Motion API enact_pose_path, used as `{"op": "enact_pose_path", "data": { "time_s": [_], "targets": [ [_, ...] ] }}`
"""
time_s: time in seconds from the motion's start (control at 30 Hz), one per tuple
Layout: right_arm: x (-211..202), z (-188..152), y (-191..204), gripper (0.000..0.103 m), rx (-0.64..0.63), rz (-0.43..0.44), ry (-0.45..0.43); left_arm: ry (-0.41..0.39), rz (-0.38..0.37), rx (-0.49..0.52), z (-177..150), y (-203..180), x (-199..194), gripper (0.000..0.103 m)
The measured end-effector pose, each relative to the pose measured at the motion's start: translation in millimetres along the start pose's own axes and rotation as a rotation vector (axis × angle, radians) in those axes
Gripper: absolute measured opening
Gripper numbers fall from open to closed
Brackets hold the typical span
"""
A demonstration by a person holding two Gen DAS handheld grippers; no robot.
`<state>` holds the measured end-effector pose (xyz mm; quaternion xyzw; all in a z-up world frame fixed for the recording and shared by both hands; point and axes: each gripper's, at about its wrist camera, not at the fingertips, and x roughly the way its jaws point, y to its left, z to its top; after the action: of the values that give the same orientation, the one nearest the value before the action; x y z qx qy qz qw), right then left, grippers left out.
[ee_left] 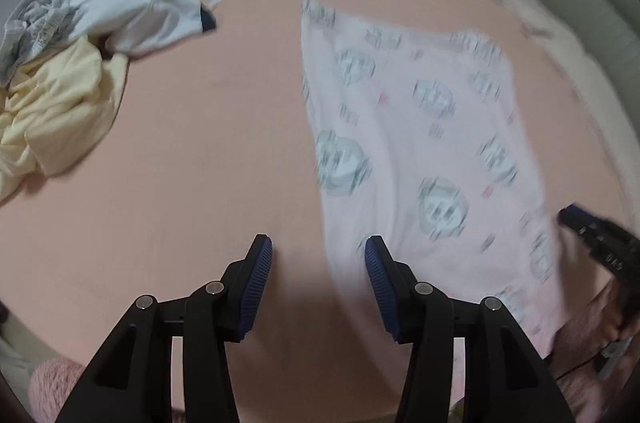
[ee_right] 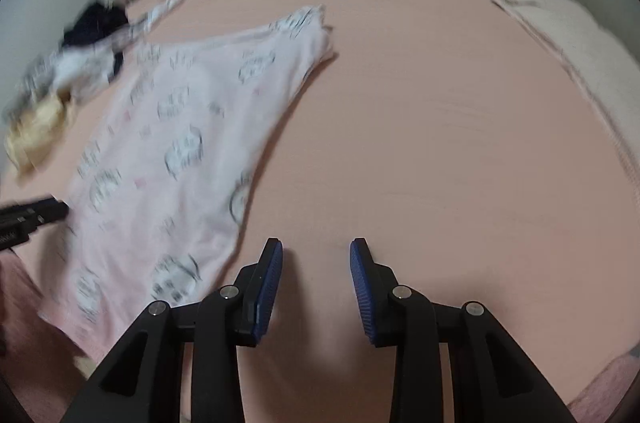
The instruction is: Fold clothes
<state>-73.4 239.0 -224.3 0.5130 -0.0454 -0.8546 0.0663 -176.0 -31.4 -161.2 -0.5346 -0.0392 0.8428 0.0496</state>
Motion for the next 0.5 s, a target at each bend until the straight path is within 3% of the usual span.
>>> {"op": "enact_pose_path", "data": {
  "time_s": [0.1,0.27,0.33,0.5],
  "targets": [
    [1,18,12,0.036,-0.021,0.043,-0.029,-0.03,-0.007,0.06,22,-18,10,0.046],
    [42,36,38,0.036,-0.114,0.023,0.023,0.046,0.079,0.142,34,-23,51,0.047],
    [49,40,34,0.035,-0.106,0.023,0.027,0.043,0.112,0.104,32,-4,47,0.047],
    [34,45,-5,0.035,-0.034,-0.085,0.035,-0.01,0.125,0.03,36,27,26,0.043]
  ]
}}
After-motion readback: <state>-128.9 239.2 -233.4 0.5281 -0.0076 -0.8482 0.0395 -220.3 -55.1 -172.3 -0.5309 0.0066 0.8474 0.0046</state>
